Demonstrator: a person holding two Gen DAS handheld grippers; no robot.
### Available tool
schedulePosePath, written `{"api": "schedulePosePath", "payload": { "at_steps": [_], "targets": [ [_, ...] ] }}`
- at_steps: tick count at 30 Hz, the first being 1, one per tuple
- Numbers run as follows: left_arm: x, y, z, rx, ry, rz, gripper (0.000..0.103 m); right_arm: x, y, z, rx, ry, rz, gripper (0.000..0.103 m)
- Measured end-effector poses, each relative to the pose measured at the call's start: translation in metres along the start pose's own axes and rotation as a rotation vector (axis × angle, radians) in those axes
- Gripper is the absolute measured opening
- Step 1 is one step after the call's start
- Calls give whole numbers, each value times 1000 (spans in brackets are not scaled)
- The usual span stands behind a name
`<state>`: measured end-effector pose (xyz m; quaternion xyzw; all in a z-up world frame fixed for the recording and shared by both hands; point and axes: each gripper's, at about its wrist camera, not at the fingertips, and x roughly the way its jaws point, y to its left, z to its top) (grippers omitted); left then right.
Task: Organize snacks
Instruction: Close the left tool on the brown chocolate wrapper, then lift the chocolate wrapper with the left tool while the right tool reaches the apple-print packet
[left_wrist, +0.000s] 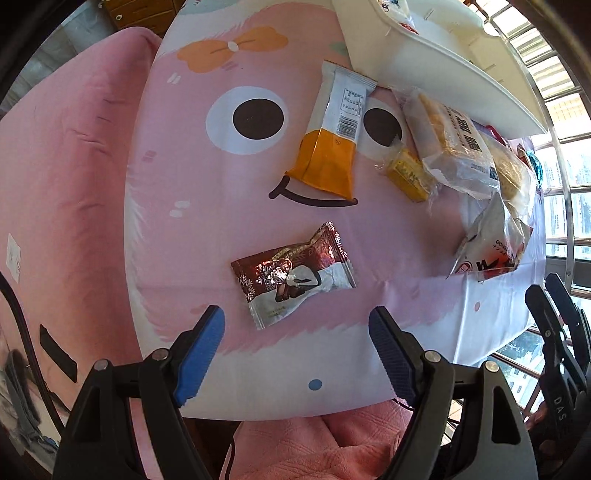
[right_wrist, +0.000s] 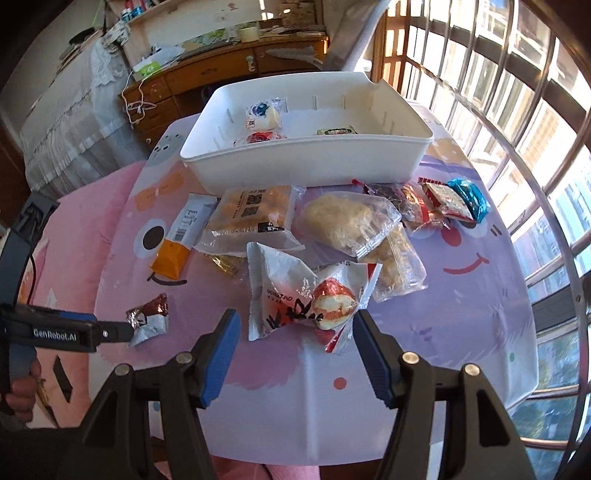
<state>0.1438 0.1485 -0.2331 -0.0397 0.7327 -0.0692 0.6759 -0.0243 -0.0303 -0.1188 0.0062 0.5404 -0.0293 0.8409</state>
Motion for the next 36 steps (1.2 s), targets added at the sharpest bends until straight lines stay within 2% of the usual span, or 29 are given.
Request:
{"api": "schedulePosePath", "payload": {
  "at_steps": [7,18,28,36],
  "targets": [
    [21,10,11,-90,15,-5,83,19,14,2,-213,23,-77,64],
    [48,24,26,-195,66,-15,82,54,30,5,-478,59,-108,64],
    [60,32,38,-252,70,9,79,73,30,16,-547,45,-33,70],
    [56,22,37,-252,67,81,61,84,30,23,-576,49,4,70]
  ]
}}
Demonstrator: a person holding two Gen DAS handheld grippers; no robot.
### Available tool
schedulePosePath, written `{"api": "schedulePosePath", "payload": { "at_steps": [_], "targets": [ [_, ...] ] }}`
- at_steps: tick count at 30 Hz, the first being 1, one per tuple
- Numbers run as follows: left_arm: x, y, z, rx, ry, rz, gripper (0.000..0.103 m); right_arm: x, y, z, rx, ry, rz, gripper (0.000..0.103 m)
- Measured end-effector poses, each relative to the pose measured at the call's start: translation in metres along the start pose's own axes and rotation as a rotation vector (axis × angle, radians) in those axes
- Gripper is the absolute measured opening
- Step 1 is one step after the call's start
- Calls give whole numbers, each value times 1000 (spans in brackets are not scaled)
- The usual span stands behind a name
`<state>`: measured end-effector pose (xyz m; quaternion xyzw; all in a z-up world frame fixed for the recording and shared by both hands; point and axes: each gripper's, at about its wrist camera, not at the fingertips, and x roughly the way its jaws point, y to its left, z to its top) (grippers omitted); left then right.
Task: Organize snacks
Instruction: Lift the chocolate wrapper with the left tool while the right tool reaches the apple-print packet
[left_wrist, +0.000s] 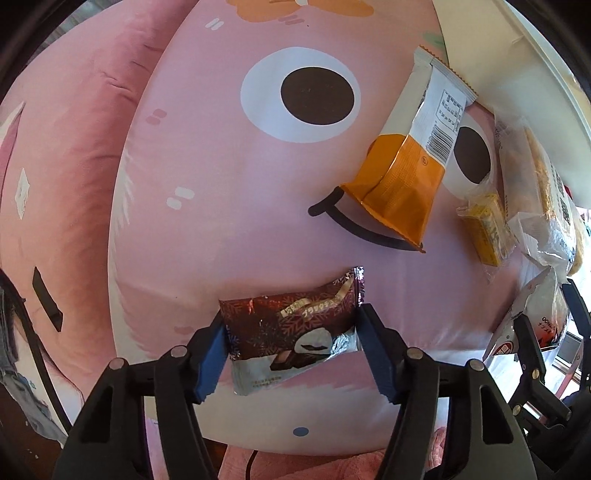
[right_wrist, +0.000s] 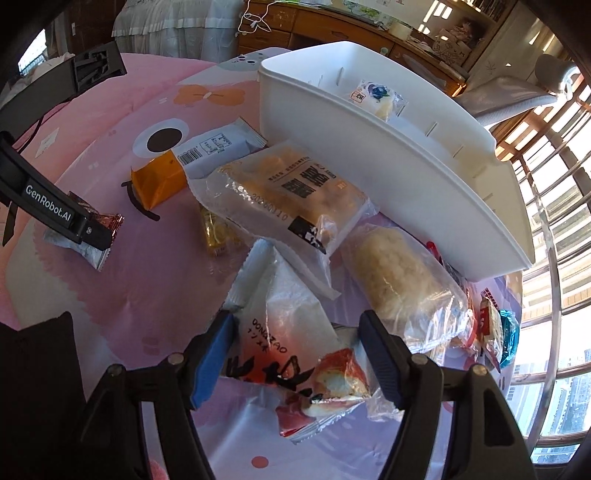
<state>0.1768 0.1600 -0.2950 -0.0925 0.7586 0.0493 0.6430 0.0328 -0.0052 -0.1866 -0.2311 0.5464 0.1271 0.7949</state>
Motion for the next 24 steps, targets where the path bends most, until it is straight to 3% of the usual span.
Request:
{"api": "schedulePosePath", "payload": {
  "at_steps": [4,9,10,12,24],
  "targets": [
    [-4,-10,0,-2,-15,9,48,0,-2,0,3,3,23,66],
    [-11,-12,-1,18,-38,-20,21,-4,1,2,7,6,37,48],
    [-15,-14,-2,19,-40,-30,19,-5,1,2,13,8,39,46],
    [-17,-12,-4,24,-47,-43,17,-7,2,1,29,15,50,31],
    [-29,-3,-26,118,-93,-82,14,-24,11,-11,174,43,64,18]
  ]
}}
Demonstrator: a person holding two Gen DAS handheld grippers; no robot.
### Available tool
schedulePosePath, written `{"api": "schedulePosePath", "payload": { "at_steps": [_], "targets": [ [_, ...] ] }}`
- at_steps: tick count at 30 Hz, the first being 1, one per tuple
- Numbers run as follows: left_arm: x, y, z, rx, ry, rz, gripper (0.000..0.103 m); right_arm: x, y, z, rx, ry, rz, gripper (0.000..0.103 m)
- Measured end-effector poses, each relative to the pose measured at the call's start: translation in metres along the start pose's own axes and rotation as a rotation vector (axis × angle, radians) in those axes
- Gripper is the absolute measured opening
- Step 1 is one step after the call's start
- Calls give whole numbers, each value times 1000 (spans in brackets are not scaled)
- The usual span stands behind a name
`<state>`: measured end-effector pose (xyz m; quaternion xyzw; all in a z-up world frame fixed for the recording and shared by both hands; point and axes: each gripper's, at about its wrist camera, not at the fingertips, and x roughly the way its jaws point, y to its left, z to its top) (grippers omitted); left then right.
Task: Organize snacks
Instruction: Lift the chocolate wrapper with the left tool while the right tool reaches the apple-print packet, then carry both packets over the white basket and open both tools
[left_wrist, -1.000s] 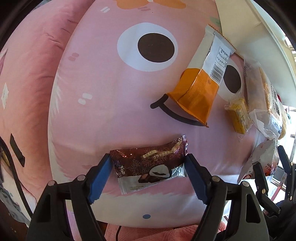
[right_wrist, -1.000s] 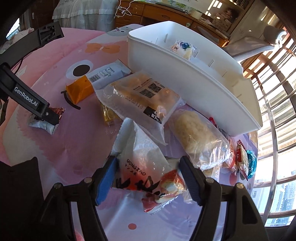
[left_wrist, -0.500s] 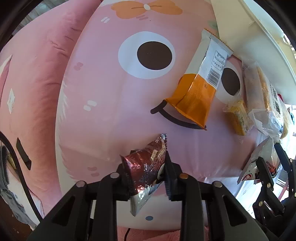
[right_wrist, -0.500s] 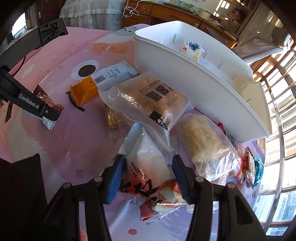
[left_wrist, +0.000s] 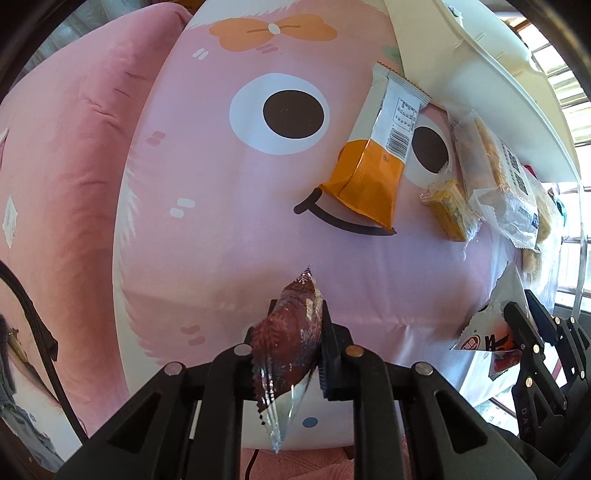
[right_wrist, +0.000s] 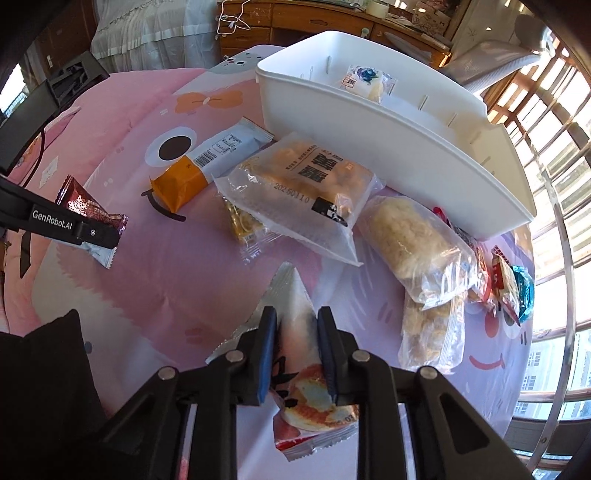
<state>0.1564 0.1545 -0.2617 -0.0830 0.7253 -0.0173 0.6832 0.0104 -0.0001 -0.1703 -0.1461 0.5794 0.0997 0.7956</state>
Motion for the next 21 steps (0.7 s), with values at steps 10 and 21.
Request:
{"api": "schedulePosePath", "payload": {
  "at_steps": [10,21],
  "targets": [
    [-42,-6,-12,148,-79,-2,14,-21,-6,-12,179,-21,32,17],
    [-108,-29,4,255,-182,-59,14,-70,-35,13,303,-121,35,17]
  ]
}}
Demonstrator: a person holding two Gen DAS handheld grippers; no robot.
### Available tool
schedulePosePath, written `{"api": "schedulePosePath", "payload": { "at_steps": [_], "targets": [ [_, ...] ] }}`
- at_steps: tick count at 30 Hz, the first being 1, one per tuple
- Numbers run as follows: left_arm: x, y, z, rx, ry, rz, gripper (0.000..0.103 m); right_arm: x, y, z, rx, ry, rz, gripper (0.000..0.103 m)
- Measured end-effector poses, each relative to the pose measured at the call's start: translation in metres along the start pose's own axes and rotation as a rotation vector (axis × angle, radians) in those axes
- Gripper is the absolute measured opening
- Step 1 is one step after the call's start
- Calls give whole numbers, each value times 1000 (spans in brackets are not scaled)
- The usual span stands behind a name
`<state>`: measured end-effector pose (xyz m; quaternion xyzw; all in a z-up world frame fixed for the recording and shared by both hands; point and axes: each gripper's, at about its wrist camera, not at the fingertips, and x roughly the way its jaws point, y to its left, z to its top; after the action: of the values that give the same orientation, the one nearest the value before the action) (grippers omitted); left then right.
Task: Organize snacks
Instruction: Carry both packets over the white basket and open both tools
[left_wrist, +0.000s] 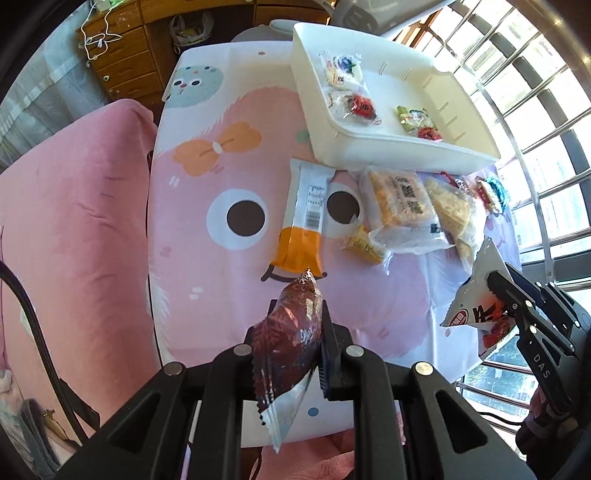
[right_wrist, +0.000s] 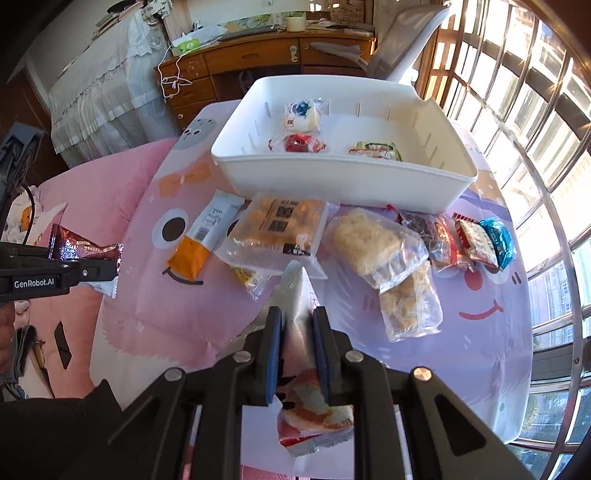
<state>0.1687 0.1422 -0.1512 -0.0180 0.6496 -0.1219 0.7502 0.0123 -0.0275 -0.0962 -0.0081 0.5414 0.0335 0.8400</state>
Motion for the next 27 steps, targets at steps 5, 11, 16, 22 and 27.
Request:
{"api": "schedulePosePath", "payload": {
  "at_steps": [5,11,16,22,27],
  "targets": [
    [-29,-7,31,44,-79,-15,14,-19,-8,32,3,-76,-25,17],
    [-52,-21,69,80,-144,-21,15,-35,-20,73,6,-161,-44,17],
    [-58,-36,101,101,-184,-21,15,-38,-34,103,34,-210,-51,17],
    [-54,-51,138,89,-216,-41,15,-32,-51,132,62,-253,-62,17],
    [-40,-62,163,76,-241,-61,15,-21,-70,146,80,-264,-52,17]
  ]
}}
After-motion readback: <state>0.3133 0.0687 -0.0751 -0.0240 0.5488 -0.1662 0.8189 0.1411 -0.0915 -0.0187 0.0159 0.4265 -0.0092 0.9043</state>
